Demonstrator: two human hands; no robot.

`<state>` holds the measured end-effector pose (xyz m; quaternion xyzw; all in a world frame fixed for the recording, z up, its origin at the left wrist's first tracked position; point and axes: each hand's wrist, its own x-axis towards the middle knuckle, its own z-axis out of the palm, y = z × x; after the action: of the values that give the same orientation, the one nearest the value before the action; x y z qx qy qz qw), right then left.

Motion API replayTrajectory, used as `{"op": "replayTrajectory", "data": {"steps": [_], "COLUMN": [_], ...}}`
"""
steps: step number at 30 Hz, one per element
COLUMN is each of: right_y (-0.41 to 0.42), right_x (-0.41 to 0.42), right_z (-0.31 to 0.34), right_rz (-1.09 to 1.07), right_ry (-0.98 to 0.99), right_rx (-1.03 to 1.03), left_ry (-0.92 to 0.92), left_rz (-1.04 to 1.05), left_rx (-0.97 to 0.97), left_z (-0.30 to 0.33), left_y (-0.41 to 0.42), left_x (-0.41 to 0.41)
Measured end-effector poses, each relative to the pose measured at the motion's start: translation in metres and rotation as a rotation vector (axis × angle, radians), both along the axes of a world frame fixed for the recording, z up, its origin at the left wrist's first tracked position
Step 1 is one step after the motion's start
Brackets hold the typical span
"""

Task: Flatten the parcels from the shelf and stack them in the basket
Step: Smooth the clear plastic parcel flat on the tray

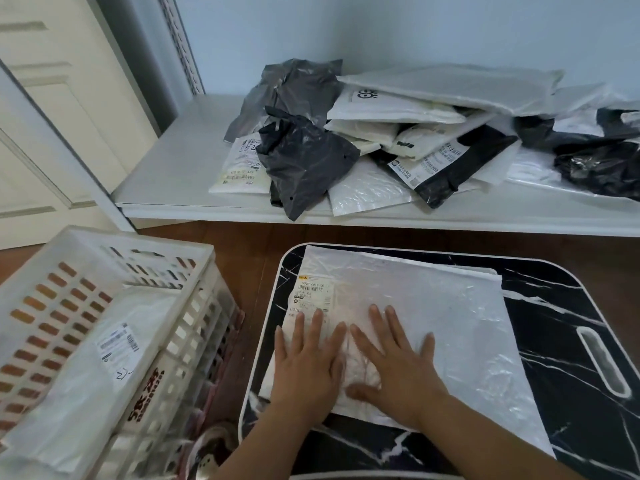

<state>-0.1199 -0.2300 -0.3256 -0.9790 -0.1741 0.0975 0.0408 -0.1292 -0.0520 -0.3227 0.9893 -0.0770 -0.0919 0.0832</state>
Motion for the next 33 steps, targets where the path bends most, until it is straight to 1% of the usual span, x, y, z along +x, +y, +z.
{"op": "replayTrajectory", "data": {"steps": [2, 3, 5, 9, 14, 18, 19, 21, 23, 26, 27, 29, 30, 32, 33], "right_y": [0.001, 0.002, 0.001, 0.0, -0.002, -0.021, -0.032, -0.057, -0.083, -0.106, -0.113, -0.121, -0.121, -0.118, -0.117], "right_x": [0.001, 0.001, 0.001, 0.004, 0.002, -0.007, -0.012, -0.026, -0.039, -0.043, -0.042, -0.035, -0.032, -0.023, -0.019], "right_z": [-0.003, -0.006, -0.01, -0.016, -0.021, -0.016, -0.016, -0.018, -0.017, 0.0, 0.003, 0.011, 0.016, 0.022, 0.027], "right_rz": [0.007, 0.023, -0.018, -0.015, -0.001, 0.031, 0.044, 0.021, -0.06, -0.195, -0.229, -0.37, -0.441, -0.609, -0.69], "right_ry": [0.078, 0.049, 0.11, 0.059, 0.038, 0.04, 0.03, 0.038, 0.109, 0.138, 0.17, 0.3, 0.318, 0.212, 0.14], "right_rx": [0.018, -0.019, -0.095, -0.123, -0.076, -0.107, -0.126, -0.165, -0.183, -0.162, -0.144, -0.086, -0.059, 0.053, 0.112], "left_ry": [0.036, 0.044, 0.037, 0.028, 0.116, 0.095, 0.15, 0.238, 0.27, 0.316, 0.327, 0.348, 0.36, 0.348, 0.298], "left_rz": [-0.028, -0.046, -0.056, -0.084, -0.084, -0.113, -0.121, -0.099, -0.091, -0.084, -0.075, -0.054, -0.047, 0.019, 0.1], "left_rx": [0.028, 0.055, 0.1, 0.095, 0.118, 0.154, 0.119, 0.118, 0.129, 0.161, 0.17, 0.174, 0.174, 0.135, 0.069], "left_z": [-0.005, -0.011, -0.023, -0.029, -0.032, -0.021, -0.019, -0.01, -0.007, -0.002, -0.001, 0.001, 0.003, 0.012, 0.018], "left_y": [-0.009, -0.011, -0.014, -0.013, -0.012, -0.012, -0.013, -0.016, -0.018, -0.016, -0.016, -0.015, -0.014, -0.014, -0.014], "left_x": [0.007, 0.01, 0.012, 0.014, 0.015, 0.02, 0.02, 0.019, 0.02, 0.015, 0.014, 0.012, 0.012, 0.013, 0.014]}}
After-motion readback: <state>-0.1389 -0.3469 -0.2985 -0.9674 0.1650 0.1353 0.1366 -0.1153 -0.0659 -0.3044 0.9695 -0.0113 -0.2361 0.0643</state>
